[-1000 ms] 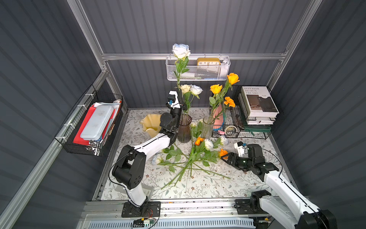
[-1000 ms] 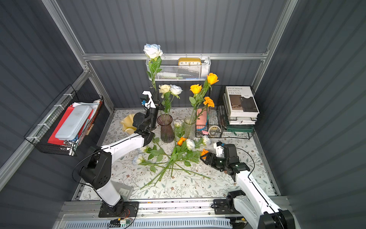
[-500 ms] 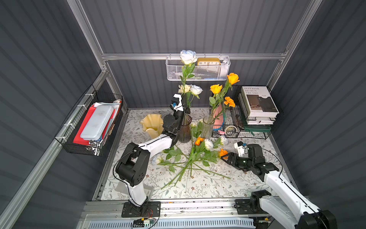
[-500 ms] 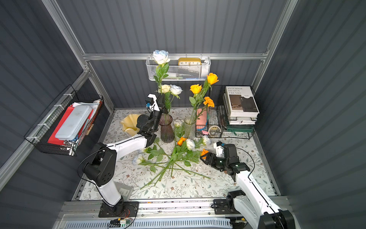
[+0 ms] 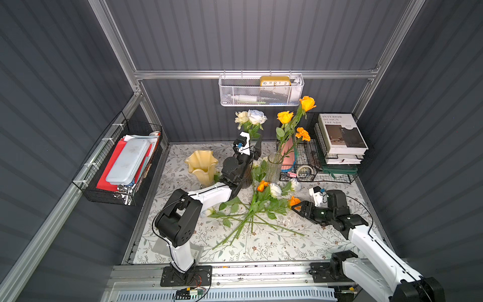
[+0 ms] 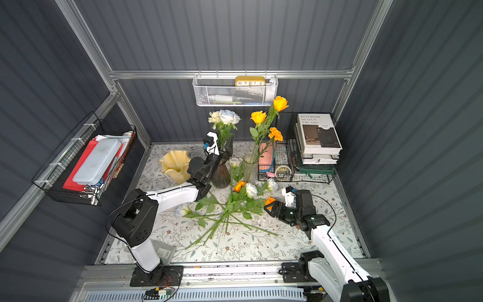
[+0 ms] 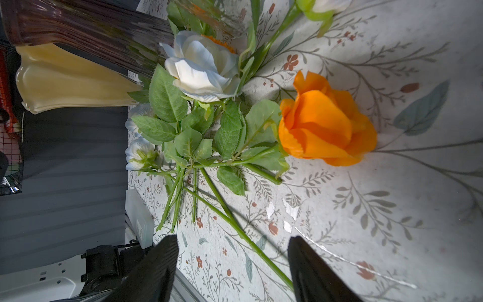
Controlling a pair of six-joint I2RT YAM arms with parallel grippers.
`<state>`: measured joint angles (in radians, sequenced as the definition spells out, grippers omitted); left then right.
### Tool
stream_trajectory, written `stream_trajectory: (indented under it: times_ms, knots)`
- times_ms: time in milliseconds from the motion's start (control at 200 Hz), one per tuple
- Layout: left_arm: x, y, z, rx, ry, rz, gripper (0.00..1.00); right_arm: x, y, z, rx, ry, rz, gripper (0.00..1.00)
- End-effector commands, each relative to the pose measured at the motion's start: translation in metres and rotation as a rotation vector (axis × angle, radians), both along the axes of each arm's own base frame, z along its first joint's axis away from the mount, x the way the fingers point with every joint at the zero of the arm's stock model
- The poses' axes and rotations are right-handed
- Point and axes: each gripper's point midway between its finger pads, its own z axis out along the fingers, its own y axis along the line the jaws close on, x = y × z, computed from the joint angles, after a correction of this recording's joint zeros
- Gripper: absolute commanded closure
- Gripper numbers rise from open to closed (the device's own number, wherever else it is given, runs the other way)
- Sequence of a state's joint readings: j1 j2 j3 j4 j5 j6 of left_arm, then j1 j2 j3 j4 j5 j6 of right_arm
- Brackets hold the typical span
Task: Arrange the flowers in different vases according to their colors
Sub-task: Insert the flower into the vase.
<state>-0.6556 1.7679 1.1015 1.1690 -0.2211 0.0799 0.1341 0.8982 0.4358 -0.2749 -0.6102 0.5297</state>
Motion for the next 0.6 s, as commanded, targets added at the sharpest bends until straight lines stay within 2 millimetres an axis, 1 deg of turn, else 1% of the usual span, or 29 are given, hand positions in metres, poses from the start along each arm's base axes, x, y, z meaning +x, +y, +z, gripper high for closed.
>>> stream_trajectory:
  times_ms: [0, 55, 135, 225, 335, 415, 495, 540, 590]
  knots:
    - [-0.017, 0.019, 0.035, -0.038, -0.023, 0.02, 0.26, 0.006, 0.002, 0.01, 0.006, -0.04, 0.013, 0.29]
    - [-0.019, 0.02, 0.038, -0.026, -0.003, 0.017, 0.25, 0.005, 0.002, 0.009, 0.004, -0.037, 0.013, 0.29]
    - [-0.022, 0.023, 0.036, -0.004, 0.037, 0.017, 0.23, 0.005, 0.002, 0.009, 0.004, -0.038, 0.016, 0.29]
    - [-0.033, 0.032, 0.039, -0.01, 0.072, 0.012, 0.21, 0.005, 0.002, 0.008, 0.002, -0.036, 0.014, 0.29]
    - [-0.044, 0.05, 0.039, -0.037, 0.14, 0.037, 0.2, 0.006, 0.001, 0.009, 0.001, -0.04, 0.011, 0.29]
    - [-0.053, 0.068, 0.036, -0.096, 0.21, 0.055, 0.16, 0.005, 0.001, 0.009, -0.001, -0.035, 0.015, 0.29]
    - [-0.062, 0.084, 0.027, -0.139, 0.28, 0.083, 0.15, 0.005, 0.0, 0.009, -0.004, -0.037, 0.006, 0.29]
    - [-0.063, 0.093, 0.018, -0.156, 0.322, 0.11, 0.16, 0.006, 0.0, 0.009, -0.004, -0.037, 0.005, 0.28]
    - [-0.063, 0.098, 0.009, -0.153, 0.364, 0.125, 0.19, 0.006, 0.001, 0.009, -0.001, -0.039, 0.008, 0.29]
